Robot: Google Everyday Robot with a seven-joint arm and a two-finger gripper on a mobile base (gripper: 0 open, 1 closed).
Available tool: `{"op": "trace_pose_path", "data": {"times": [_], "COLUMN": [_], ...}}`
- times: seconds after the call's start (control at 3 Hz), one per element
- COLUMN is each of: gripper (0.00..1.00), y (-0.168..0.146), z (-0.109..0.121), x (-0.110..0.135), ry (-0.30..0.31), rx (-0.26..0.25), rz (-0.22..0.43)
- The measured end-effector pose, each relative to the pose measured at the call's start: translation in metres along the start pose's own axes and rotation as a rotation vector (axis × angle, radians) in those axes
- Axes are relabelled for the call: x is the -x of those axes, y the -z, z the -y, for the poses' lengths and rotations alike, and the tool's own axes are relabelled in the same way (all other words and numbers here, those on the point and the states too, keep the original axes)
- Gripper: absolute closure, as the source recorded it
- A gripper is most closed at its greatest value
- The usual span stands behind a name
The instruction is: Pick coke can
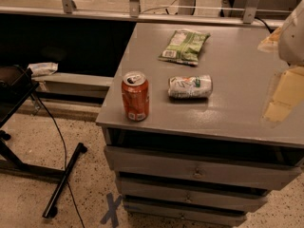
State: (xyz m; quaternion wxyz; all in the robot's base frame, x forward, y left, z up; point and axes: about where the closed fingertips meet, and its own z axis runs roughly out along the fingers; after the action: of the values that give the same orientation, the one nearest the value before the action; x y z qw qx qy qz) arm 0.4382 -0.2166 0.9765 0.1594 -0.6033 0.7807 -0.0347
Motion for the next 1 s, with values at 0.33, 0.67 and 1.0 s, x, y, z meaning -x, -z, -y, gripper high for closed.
{"op": "trace_pose_path", "data": {"times": [0.33, 0.67, 1.0], "gripper": [0.0, 0.0, 0.0], "y": [0.0, -0.014, -0.042], "z": [0.0, 0.015, 0.028], "x": [0.0, 0.038, 0.12], "ry": [0.0, 0.082, 0.259], "rx": [0.0, 0.015, 0.056], "rz": [0.0, 0.039, 0.122]}}
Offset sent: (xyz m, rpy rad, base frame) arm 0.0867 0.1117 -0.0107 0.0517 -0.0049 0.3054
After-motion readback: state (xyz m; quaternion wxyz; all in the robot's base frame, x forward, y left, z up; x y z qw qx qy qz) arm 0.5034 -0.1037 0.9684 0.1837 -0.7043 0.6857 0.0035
